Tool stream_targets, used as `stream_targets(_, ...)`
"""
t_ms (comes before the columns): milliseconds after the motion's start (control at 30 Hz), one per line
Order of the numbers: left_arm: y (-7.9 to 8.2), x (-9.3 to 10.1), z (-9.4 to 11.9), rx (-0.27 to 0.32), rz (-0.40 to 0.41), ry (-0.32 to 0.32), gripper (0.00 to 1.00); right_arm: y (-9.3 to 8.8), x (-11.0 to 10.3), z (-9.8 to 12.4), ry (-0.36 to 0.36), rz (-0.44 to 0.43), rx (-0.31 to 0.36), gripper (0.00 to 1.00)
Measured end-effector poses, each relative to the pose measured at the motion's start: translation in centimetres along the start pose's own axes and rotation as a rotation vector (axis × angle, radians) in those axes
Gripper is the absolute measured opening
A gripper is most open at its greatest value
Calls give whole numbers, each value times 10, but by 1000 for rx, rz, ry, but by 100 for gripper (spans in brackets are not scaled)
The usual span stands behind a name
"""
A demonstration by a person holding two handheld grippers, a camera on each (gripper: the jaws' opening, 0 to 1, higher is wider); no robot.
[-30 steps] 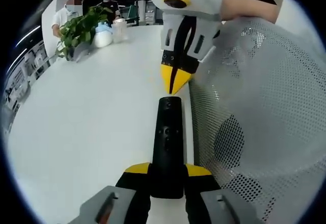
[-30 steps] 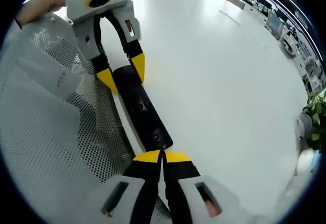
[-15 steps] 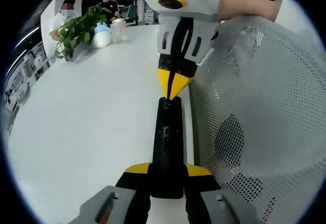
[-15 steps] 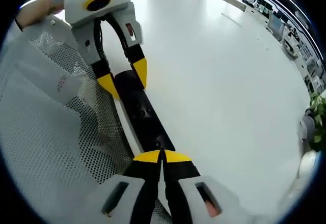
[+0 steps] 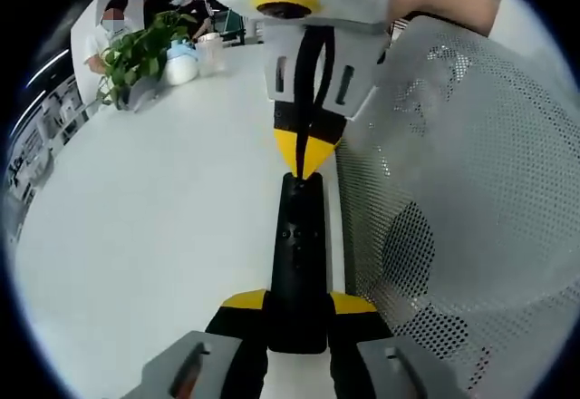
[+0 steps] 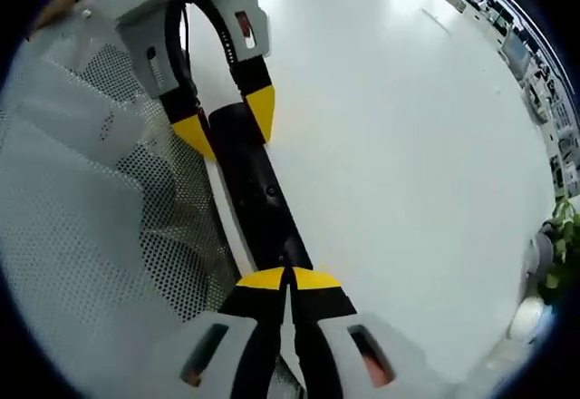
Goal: Press the specified remote control buttons in sequence, fully releasing each button before pressing the next.
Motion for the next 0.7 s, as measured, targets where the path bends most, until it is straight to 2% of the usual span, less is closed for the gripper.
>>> stream_targets(367,0,-1,0,4,8,-2,24,-4,-1,1,-14,-36,29,0)
stream_targets(600,1,-1,0,0,14,-4,24,-9,-1,2,-24,-120,94,0)
stream_targets(700,1,-2,-1,-1,14,-6,24,-11,0,2,-7,-204,144,0)
Point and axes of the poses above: the point that each gripper's makers call its tool centre point, and the gripper's own axes: z roughly backward along the fingers, x roughly to its right, y roughly out of its top, the point moved 6 cm from there along z, roughly backward along the fingers, and after that the axes turned 14 degrees about z, right-handed, at the moved point
